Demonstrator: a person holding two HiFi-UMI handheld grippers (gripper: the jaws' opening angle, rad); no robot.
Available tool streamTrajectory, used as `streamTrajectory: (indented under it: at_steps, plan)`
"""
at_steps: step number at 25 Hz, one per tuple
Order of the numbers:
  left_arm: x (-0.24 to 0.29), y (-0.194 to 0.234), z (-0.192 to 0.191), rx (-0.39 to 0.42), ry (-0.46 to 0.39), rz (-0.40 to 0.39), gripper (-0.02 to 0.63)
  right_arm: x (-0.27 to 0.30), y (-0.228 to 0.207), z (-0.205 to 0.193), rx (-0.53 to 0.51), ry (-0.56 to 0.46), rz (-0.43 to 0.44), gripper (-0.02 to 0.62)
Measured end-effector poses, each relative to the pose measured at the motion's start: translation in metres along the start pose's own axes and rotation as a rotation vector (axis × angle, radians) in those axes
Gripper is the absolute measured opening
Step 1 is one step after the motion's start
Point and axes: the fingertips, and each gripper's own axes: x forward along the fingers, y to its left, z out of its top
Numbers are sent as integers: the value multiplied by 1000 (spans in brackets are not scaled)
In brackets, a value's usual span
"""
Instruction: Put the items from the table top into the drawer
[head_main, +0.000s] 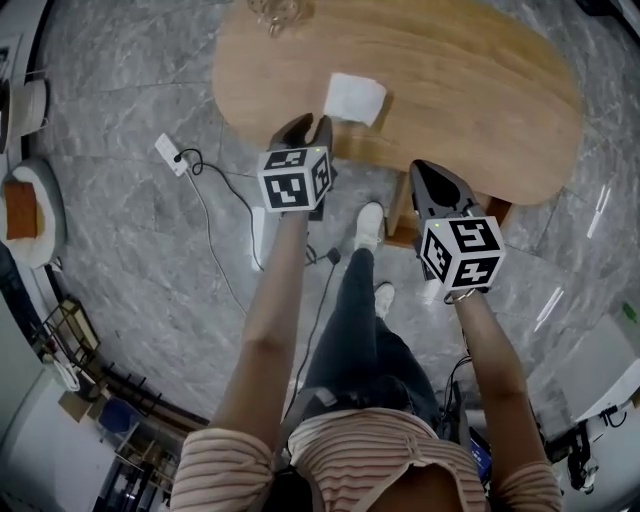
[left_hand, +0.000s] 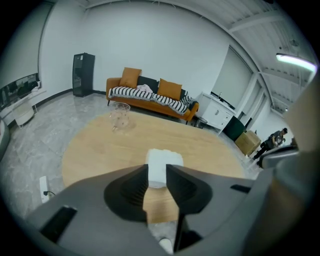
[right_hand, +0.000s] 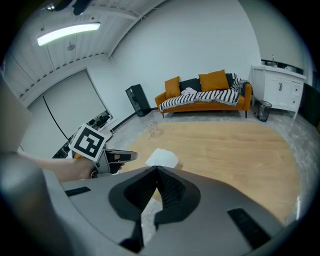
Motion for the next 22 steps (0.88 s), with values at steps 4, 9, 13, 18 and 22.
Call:
streamTrajectory:
  at_steps: [4, 9, 13, 18, 22]
  plan:
    - [21, 6, -3, 0, 26, -8, 92, 13, -5, -5, 32, 3, -11, 8]
    - [44, 10, -3, 3, 58, -15, 92, 21, -11, -8, 27, 18, -10, 9]
    - [60, 11, -3, 4, 97, -40, 95, 26, -18, -9, 31, 22, -20, 8]
    - [78, 12, -7, 18, 145, -55, 95, 28, -24, -13, 38, 26, -31, 9]
    - [89, 17, -11, 14, 169, -55, 95, 33, -23, -19, 36, 40, -27, 8]
